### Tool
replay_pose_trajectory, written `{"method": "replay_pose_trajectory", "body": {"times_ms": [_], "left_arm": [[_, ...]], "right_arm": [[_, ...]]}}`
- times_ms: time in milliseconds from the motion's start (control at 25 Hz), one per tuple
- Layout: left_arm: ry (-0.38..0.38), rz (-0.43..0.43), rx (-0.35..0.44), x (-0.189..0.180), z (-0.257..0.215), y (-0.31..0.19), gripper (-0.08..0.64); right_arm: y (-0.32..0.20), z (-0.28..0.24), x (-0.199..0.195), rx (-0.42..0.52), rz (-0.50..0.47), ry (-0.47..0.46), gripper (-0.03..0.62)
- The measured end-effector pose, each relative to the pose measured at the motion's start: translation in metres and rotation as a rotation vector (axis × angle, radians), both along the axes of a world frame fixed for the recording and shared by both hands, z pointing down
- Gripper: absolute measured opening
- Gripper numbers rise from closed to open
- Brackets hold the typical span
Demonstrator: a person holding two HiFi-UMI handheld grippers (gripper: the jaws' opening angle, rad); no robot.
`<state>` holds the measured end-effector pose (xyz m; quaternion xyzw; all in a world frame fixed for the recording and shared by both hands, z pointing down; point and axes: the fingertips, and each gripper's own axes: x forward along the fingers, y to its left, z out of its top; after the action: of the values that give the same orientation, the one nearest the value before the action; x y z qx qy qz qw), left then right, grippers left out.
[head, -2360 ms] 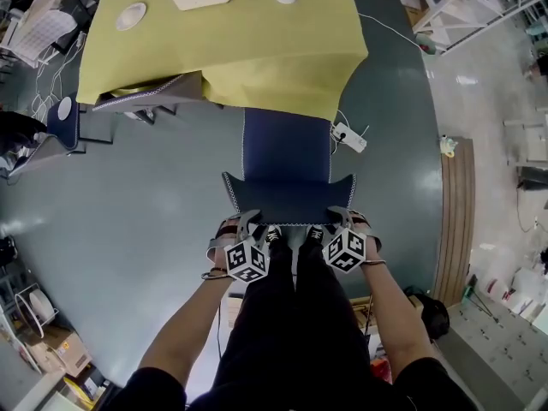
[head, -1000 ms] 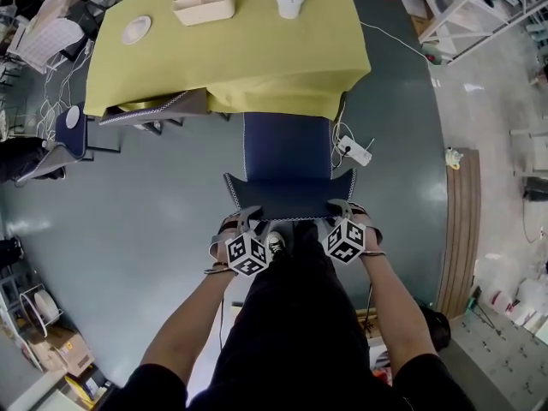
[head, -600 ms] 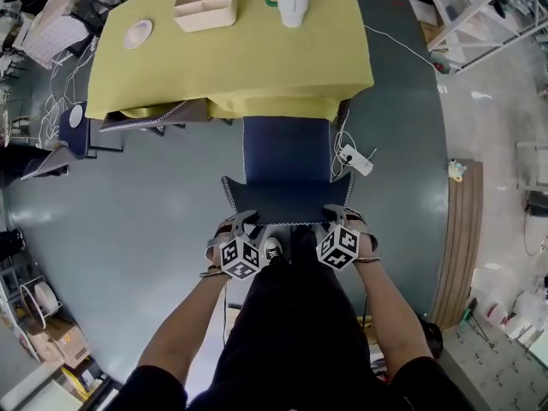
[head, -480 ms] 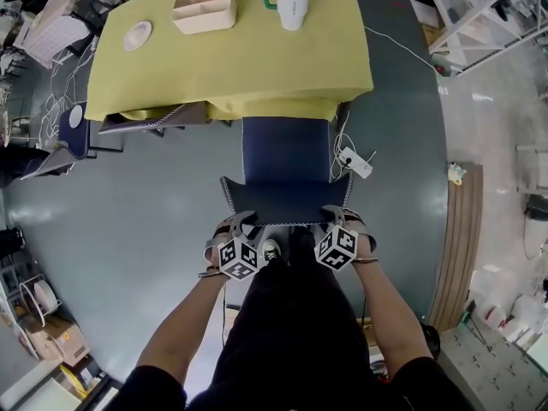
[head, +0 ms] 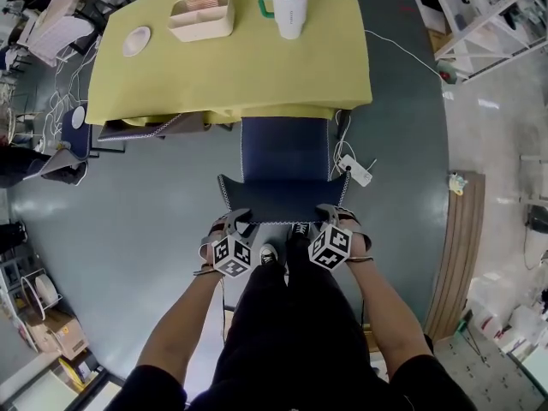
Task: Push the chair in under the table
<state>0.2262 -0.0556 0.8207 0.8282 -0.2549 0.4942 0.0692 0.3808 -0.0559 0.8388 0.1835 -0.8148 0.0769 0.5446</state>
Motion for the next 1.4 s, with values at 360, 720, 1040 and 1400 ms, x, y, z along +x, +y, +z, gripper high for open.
{"method": "replay_pose_trajectory", "body": {"times_ms": [360, 720, 1040, 1400], "left_arm": [[-0.014, -0.013, 0.008, -0.001, 0.001, -0.034, 0.152], [-0.011, -0.012, 0.006, -0.003, 0.001, -0.069, 0.152], [-0.008, -0.029, 0.008, -0.002, -0.002, -0.105, 0.153], [-0.004, -0.006, 0.006, -0.008, -0.002, -0.15, 0.155]], "right_arm": [[-0.033, 0.0, -0.001, 0.014, -0.003, -0.007, 0.132], [-0.068, 0.0, -0.003, 0.014, -0.009, -0.015, 0.132], [-0.103, -0.002, -0.002, 0.013, -0.013, -0.004, 0.13], [-0.148, -0.004, -0.008, 0.019, 0.001, 0.005, 0.129]]}}
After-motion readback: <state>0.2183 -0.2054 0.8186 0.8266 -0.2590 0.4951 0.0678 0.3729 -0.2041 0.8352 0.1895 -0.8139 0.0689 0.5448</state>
